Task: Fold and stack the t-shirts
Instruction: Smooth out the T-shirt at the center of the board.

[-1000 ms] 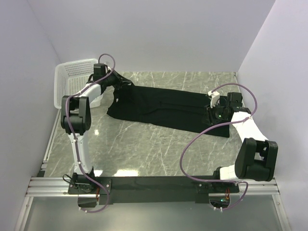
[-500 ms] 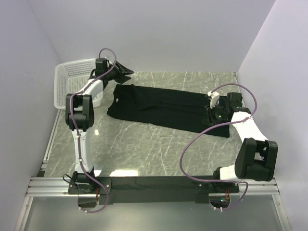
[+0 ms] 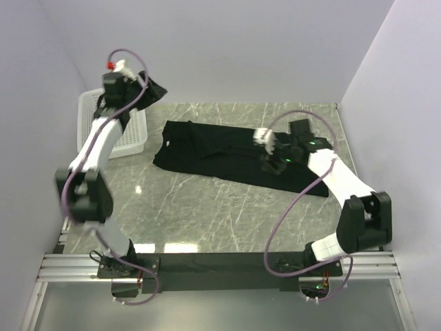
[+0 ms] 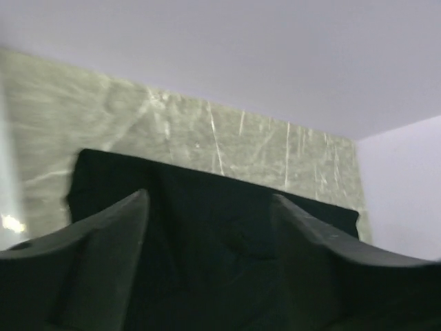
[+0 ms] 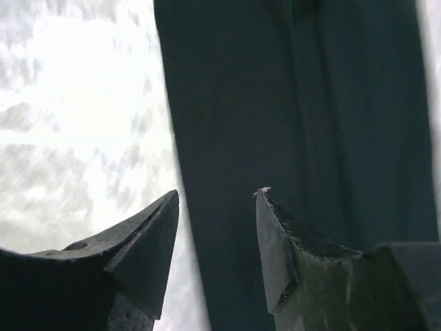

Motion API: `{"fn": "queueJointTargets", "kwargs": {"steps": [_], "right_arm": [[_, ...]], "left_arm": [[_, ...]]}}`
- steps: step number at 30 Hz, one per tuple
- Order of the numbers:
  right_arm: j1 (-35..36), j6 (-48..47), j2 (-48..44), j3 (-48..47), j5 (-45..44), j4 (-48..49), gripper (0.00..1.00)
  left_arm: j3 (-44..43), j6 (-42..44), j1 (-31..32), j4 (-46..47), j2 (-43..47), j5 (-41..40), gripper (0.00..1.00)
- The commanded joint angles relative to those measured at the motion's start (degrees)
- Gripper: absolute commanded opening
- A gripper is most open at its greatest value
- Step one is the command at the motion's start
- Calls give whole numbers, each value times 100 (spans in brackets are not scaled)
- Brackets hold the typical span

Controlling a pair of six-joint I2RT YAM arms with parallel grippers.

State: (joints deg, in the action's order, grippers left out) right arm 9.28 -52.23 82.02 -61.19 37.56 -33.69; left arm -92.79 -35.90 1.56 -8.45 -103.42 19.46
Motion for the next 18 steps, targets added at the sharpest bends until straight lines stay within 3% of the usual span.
{"fn": "queueJointTargets", "kwargs": {"steps": [1, 2, 4, 11, 18], "right_arm": [[732, -367, 481, -674, -669, 775, 56], [1177, -315, 604, -875, -1158, 924, 57], [1619, -192, 1043, -1070, -1767, 1513, 59], [2754, 46, 2589, -2247, -3061, 1988, 61], [3291, -95, 3346, -2485, -4037, 2613, 63]], "left_arm": [[1380, 681, -147, 150, 1558, -829, 80], [1683, 576, -348, 133, 2144, -926, 89], [2393, 549, -498, 2, 2684, -1033, 94], [3557, 585, -973, -860, 4573, -1023, 95], [4217, 338, -1053, -1229, 5498, -1225, 97]]}}
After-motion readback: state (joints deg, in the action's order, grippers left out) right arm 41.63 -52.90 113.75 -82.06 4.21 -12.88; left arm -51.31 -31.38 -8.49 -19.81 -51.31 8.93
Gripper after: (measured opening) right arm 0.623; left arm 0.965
